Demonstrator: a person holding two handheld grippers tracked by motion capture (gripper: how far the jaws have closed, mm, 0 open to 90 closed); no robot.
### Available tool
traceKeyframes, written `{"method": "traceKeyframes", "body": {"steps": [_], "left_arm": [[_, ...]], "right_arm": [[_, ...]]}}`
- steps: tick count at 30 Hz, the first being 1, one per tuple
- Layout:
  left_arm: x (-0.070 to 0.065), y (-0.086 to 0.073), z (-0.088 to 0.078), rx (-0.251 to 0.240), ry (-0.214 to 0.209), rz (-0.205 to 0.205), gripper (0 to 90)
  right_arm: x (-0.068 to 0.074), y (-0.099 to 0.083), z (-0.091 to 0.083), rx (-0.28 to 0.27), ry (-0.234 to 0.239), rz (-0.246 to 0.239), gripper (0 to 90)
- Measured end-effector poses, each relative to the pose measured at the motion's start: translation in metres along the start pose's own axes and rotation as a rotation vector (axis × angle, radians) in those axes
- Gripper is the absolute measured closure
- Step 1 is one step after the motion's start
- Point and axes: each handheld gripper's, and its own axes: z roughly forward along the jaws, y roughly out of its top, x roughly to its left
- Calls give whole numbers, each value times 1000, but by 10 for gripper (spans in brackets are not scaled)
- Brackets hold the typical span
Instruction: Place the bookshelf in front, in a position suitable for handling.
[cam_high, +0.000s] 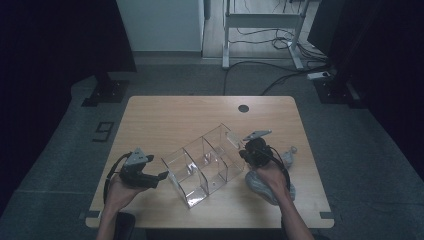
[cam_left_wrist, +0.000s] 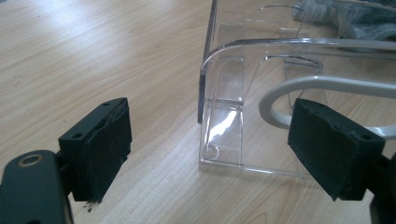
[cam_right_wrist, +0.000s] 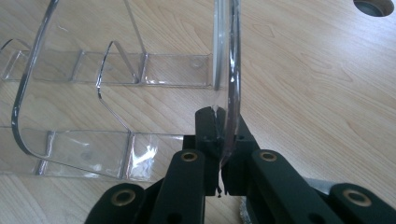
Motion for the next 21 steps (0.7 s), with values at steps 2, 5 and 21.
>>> {"method": "traceKeyframes", "body": {"steps": [2,5,21], "left_arm": [[-1,0,2,-11,-11,0,138],[-4,1,4,-22,-15,12,140],[-6,-4,7,-65,-31,50,208]], "right_arm": [[1,2,1,4,2,-2,861],[1,4,3,8,8,-7,861],[1,12,9,19,28,-23,856]]}}
